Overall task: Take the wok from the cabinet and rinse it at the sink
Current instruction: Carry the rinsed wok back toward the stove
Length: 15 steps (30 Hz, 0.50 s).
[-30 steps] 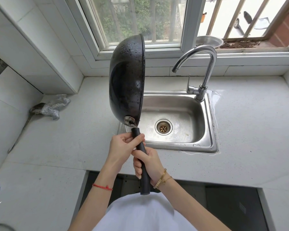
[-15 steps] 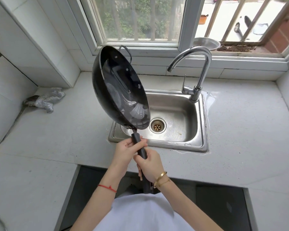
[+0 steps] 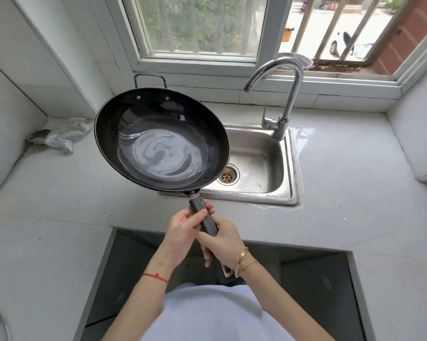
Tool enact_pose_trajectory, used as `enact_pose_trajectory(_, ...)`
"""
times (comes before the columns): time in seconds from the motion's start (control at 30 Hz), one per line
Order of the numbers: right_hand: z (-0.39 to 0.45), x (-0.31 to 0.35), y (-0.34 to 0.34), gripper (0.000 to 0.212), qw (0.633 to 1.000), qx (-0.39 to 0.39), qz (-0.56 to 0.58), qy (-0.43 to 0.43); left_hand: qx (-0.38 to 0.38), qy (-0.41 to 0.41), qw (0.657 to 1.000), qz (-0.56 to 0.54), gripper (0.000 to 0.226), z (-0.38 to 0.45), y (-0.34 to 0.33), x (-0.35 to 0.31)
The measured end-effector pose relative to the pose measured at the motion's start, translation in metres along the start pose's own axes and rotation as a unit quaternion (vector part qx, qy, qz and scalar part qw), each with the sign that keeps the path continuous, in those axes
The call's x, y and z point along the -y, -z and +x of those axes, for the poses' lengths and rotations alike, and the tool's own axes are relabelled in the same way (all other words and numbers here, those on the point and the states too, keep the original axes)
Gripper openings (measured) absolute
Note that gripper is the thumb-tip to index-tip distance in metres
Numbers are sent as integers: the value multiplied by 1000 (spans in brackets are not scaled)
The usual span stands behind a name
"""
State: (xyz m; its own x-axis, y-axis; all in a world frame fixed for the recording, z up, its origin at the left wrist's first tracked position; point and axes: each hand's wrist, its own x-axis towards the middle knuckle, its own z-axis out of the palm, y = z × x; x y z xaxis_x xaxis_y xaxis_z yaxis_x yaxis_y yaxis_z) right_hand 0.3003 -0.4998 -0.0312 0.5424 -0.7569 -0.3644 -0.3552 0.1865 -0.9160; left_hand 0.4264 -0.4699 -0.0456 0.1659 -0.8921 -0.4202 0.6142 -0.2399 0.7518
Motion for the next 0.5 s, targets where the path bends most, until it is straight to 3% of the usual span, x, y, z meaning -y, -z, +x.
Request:
enact_pose_trajectory(0.1,-15,4,-19,11,1000,0,-2,-1,16,10,1000,16,32,-18,11,-6)
enact_pose_trajectory(0.27,-54,0,-60,8,996,-88,10,11,60,26,996,53,41,-55,26,-9)
enact_pose_trajectory(0.5,-117,-9,-97,19,974,-217,62,3,159,49,979,122,26,-96,25,0)
